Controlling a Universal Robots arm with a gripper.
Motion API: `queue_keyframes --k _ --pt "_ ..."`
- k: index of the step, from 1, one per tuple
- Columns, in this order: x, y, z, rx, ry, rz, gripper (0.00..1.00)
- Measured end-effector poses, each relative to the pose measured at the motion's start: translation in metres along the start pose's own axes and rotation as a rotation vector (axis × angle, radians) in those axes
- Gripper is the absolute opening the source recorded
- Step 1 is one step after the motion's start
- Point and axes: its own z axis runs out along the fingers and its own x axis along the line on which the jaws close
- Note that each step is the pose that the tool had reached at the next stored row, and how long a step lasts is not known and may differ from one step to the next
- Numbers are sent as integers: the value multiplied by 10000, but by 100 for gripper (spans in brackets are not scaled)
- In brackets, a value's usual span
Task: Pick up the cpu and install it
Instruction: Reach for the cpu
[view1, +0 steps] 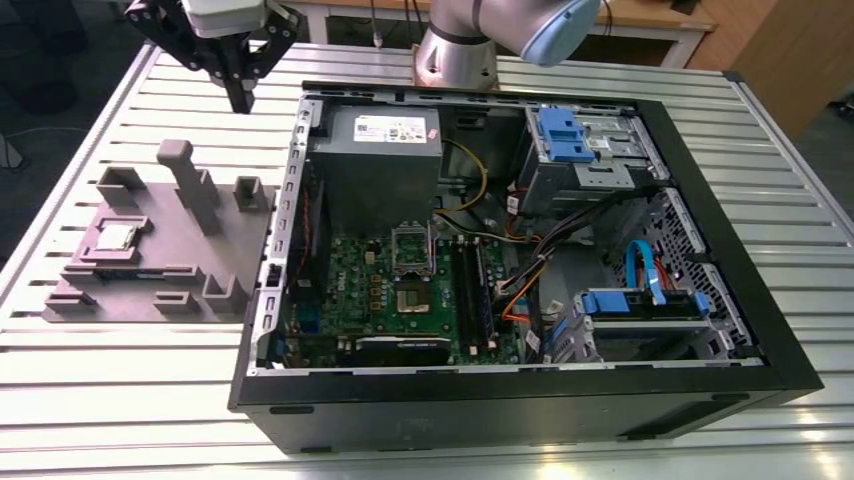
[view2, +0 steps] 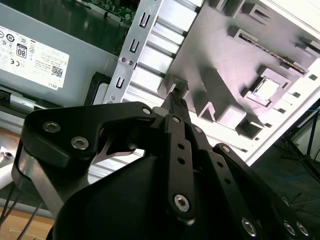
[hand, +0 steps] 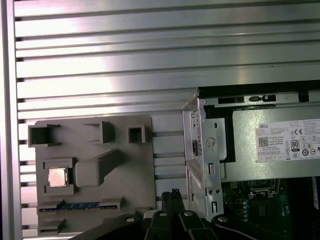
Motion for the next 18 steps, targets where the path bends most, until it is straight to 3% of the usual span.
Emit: queue_keyframes --k 18 --pt "53 -4 1 0 0 -1 11"
